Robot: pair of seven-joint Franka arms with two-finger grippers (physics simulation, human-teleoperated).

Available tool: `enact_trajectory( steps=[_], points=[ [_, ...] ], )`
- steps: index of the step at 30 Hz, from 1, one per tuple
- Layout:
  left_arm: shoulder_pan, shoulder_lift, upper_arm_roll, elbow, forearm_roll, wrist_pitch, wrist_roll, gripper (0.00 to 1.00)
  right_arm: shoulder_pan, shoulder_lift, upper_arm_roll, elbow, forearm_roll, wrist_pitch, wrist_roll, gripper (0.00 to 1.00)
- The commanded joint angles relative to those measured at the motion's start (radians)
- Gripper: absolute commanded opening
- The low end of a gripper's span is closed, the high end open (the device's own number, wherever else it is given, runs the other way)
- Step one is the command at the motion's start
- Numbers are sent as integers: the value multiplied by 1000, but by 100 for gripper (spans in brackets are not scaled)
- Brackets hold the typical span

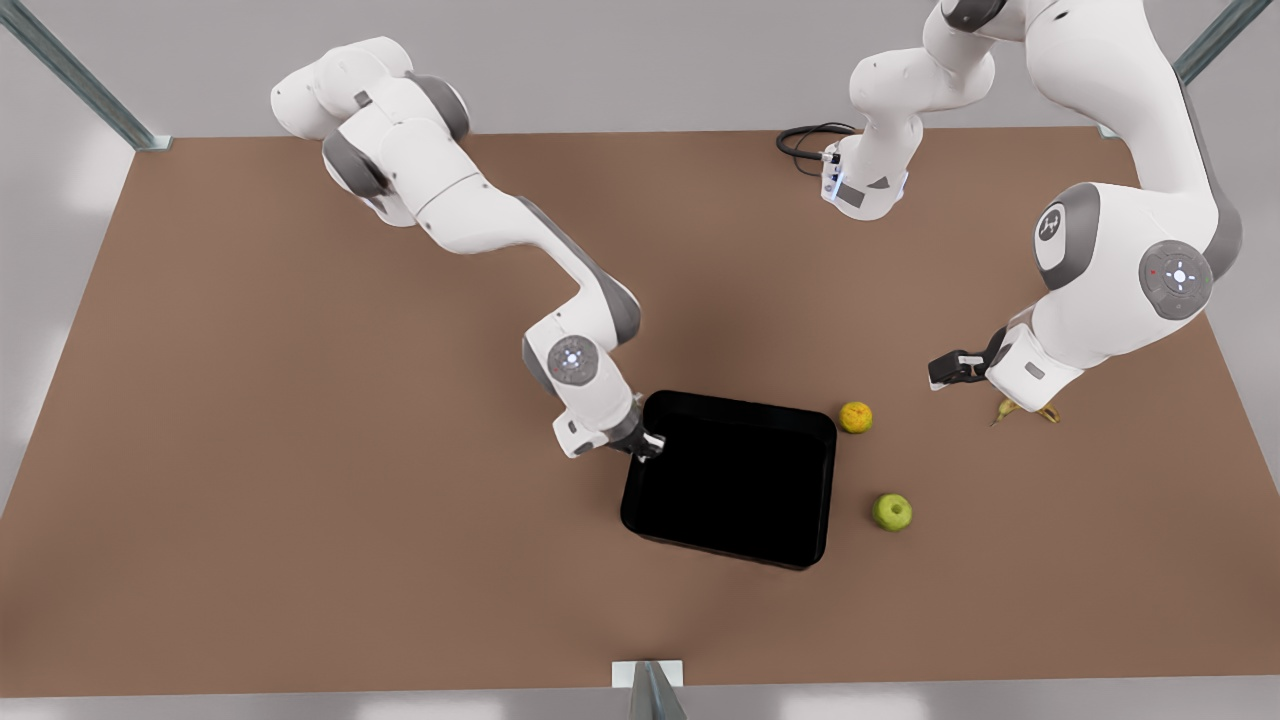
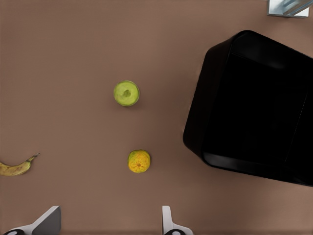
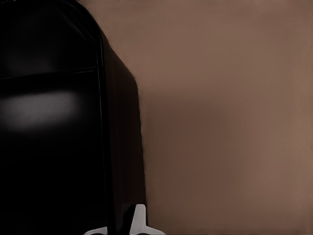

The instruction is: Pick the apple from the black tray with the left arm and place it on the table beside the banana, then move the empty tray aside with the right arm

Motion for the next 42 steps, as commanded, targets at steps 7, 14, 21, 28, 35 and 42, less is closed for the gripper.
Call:
enact_trajectory(
  steps=[7, 14, 21, 28, 35, 42],
  points=[
    [0, -1, 0, 1, 2, 0, 6, 100, -166, -194, -2, 1, -4, -374, -606, 19],
    [0, 0, -1, 2, -1, 0, 4, 100, -377, -283, -85, -6, -2, -532, -1255, 19],
    [-2, 0, 0, 2, 0, 0, 4, 100, -429, -289, -252, -1, 6, -540, -1690, 19],
    [-2, 3, 0, 11, -3, -2, -7, 100, -498, -361, -246, -217, 45, -520, -1728, 18],
    [1, 13, 2, 34, -30, -3, -2, 100, -565, -269, -241, -250, 44, -482, -1733, 20],
    [-8, 19, 0, 45, -30, -2, -4, 100, -564, -165, -244, -245, 30, -285, -1748, 23]
  ],
)
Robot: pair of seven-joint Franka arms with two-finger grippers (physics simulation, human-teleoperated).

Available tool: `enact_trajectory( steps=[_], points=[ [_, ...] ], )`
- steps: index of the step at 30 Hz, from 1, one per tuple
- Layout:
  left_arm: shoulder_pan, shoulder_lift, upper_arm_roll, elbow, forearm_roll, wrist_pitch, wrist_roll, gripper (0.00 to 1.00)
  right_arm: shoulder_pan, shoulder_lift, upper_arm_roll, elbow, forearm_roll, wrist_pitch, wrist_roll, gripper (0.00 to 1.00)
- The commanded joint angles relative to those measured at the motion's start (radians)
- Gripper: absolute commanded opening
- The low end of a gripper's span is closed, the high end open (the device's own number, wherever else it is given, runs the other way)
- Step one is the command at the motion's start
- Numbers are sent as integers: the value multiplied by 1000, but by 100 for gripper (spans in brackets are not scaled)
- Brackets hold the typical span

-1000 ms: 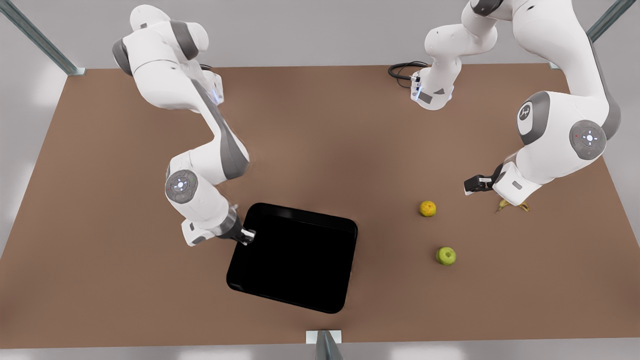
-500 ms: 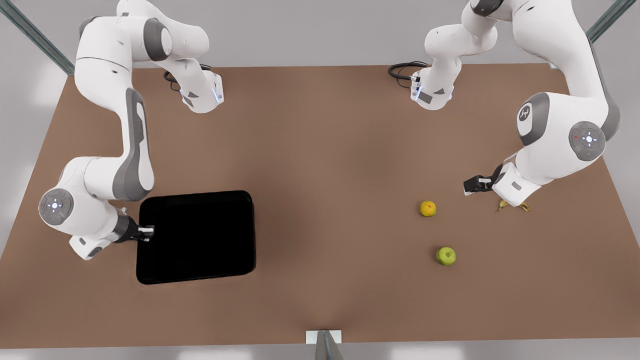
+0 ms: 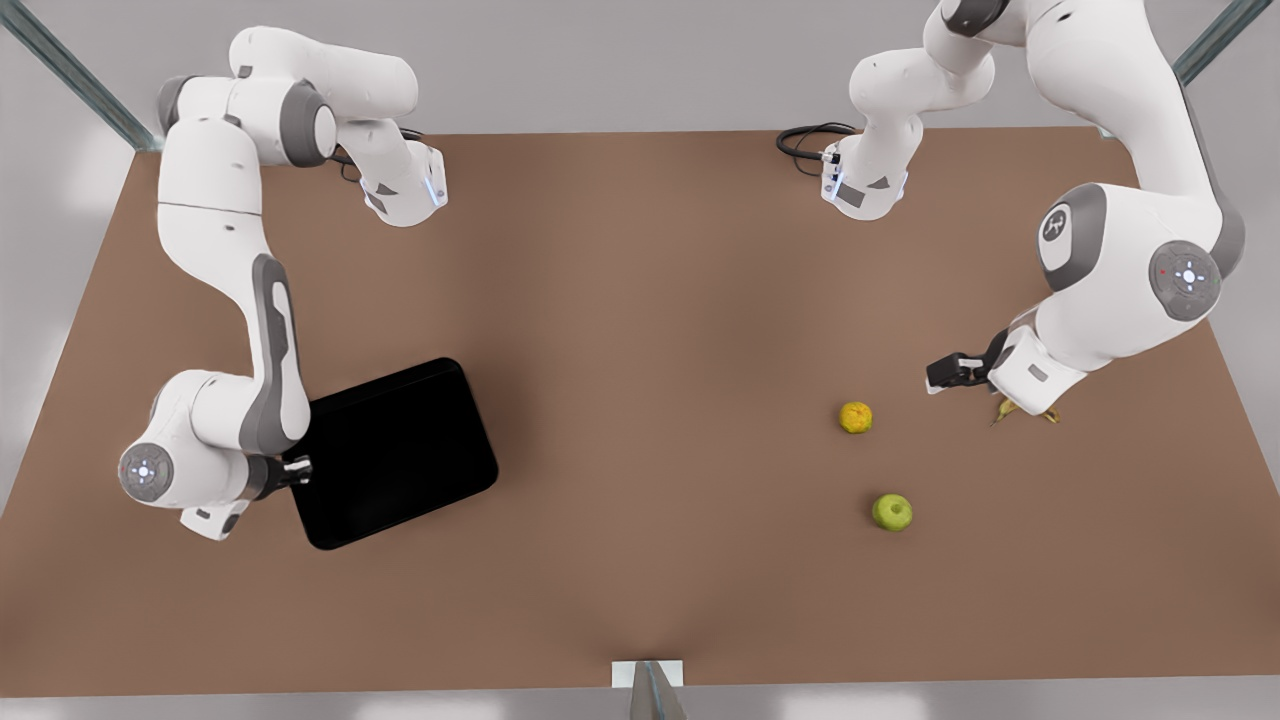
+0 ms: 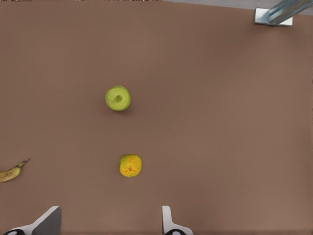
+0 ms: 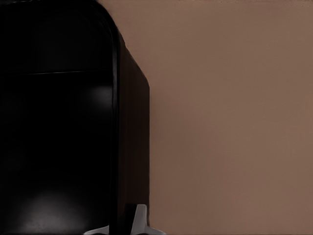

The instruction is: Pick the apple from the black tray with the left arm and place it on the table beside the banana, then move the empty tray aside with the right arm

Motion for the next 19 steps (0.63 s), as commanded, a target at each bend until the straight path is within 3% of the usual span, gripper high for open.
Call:
enact_trajectory(
  steps=[1, 4, 6, 8, 12, 17, 19],
  points=[
    [-6, -1, -2, 3, 1, -1, -1, 100, 0, 17, -1, 1, -4, 111, -303, 23],
    [-20, -1, -2, 17, 1, 1, -3, 100, -1, 20, -1, 3, -1, 123, -302, 43],
    [-26, -1, -2, 15, -2, -2, -6, 100, 0, 17, -3, 3, 13, 143, -286, 85],
    [-23, -1, -2, 15, -8, -12, -4, 100, 6, -30, 5, 4, 94, 99, -280, 100],
    [10, -1, 9, 11, 2, -30, -3, 100, 58, -176, 43, 133, 117, -217, 57, 100],
    [3, -3, 1, 14, 16, -30, -1, 100, 92, -263, 69, 214, 64, -345, 591, 100],
    [2, -3, -2, 14, 13, -30, -4, 100, 92, -288, 65, 213, 44, -365, 612, 100]
  ],
)
